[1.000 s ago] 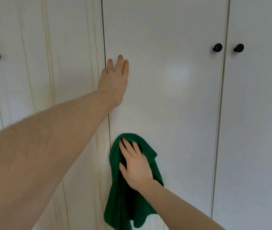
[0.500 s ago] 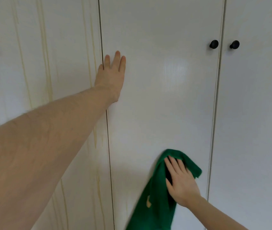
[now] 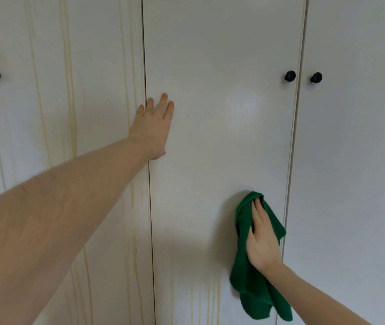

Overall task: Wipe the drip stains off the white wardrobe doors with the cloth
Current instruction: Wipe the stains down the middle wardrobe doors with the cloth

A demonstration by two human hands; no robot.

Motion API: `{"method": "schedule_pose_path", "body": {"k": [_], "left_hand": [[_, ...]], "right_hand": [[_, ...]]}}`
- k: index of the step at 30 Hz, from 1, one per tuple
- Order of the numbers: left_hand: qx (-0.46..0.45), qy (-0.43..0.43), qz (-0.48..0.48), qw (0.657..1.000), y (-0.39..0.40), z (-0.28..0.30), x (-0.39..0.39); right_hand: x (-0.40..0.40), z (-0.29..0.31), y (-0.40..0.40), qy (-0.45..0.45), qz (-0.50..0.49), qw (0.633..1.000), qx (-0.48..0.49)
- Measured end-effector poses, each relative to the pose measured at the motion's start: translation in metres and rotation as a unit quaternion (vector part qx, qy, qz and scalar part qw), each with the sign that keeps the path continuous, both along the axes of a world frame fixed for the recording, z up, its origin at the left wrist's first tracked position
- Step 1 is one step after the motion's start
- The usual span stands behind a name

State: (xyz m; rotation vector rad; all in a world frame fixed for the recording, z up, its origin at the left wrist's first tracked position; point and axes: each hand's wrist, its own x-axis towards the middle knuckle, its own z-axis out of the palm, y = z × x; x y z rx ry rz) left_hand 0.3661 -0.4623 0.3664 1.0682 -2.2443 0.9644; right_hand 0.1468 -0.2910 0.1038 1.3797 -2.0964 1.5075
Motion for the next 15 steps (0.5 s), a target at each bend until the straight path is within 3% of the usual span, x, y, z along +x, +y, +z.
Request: {"method": "schedule_pose_path", "body": {"k": [3, 9, 15], "left_hand": [[0.01, -0.013, 0.005, 1.0, 0.001, -0.007, 0.002], [0.005, -0.001, 0.005, 1.0, 0.0, -0.014, 0.0], [-0.008, 0.01, -0.006, 1.0, -0.01, -0.019, -0.006]], "right_hand": [[0.035, 0.011, -0.033, -0.115, 0.093, 0.986, -0.081], [0.102, 0.031, -0.093, -0.342, 0.093, 0.917, -0.185], [0.142, 0.023, -0.125, -0.324, 0.11, 0.927, -0.153]]}}
